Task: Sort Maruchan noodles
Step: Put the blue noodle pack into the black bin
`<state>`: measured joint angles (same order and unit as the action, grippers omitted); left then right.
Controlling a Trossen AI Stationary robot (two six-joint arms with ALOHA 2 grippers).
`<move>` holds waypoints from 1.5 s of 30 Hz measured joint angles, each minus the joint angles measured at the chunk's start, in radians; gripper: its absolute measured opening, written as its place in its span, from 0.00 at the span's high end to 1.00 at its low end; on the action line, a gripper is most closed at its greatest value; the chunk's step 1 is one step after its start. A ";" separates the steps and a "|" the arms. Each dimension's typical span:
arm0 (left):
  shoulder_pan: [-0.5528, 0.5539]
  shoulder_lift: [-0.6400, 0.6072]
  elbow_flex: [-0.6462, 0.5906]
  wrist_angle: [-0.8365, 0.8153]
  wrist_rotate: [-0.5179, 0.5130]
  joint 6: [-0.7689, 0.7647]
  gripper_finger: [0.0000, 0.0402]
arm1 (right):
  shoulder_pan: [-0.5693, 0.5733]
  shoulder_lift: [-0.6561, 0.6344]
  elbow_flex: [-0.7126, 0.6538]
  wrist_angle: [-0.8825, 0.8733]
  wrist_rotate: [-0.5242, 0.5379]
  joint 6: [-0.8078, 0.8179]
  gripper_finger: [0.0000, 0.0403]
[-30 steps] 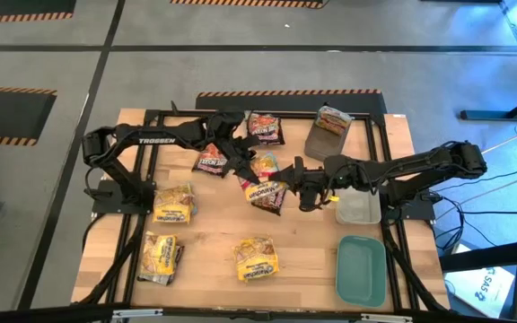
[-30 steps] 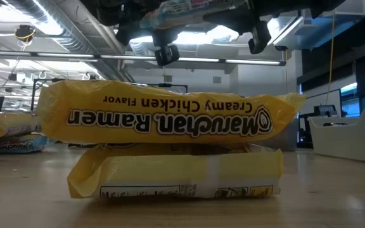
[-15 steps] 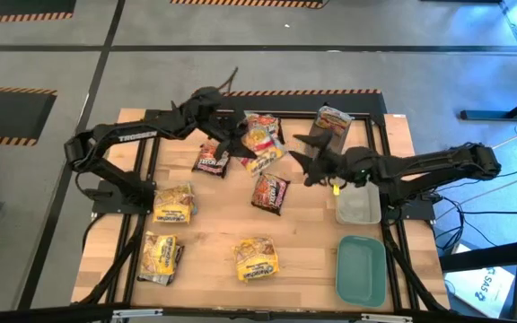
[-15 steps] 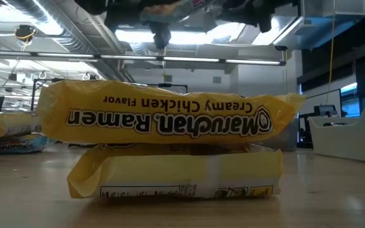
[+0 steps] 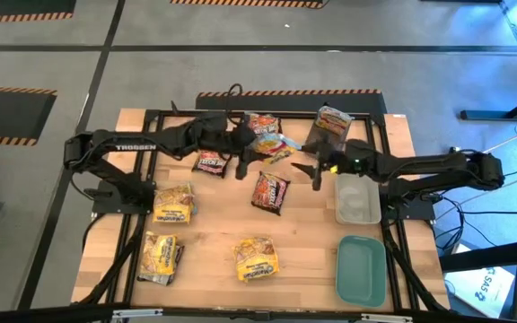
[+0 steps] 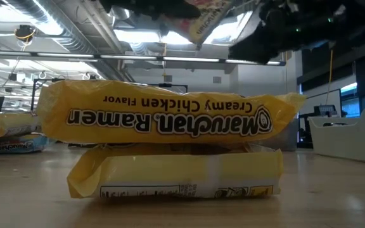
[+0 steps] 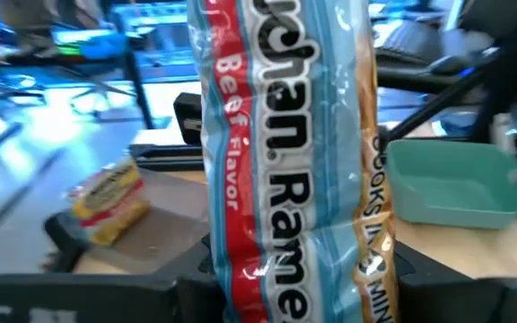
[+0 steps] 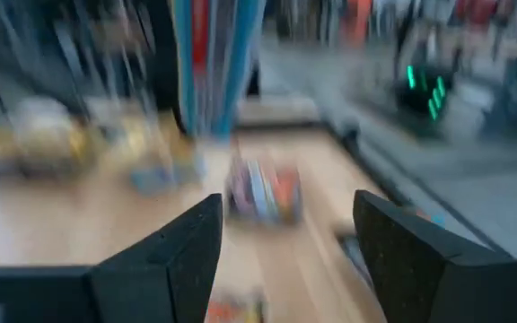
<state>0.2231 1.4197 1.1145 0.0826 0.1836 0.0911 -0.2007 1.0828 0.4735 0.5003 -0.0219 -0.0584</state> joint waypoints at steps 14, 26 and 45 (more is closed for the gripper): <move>-0.112 0.136 -0.001 0.234 -0.247 0.050 0.69 | -0.029 0.167 -0.138 0.635 -0.140 0.133 0.42; -0.138 0.190 -0.001 0.390 -0.220 0.044 0.69 | -0.029 0.192 -0.058 0.684 -0.224 0.098 0.42; -0.144 0.180 -0.001 0.355 -0.241 -0.016 0.58 | -0.029 0.205 -0.011 0.661 -0.266 0.051 0.78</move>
<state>0.0792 1.5996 1.1139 0.4374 -0.0572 0.0750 -0.2295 1.2878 0.4621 1.1615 -0.2875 -0.0072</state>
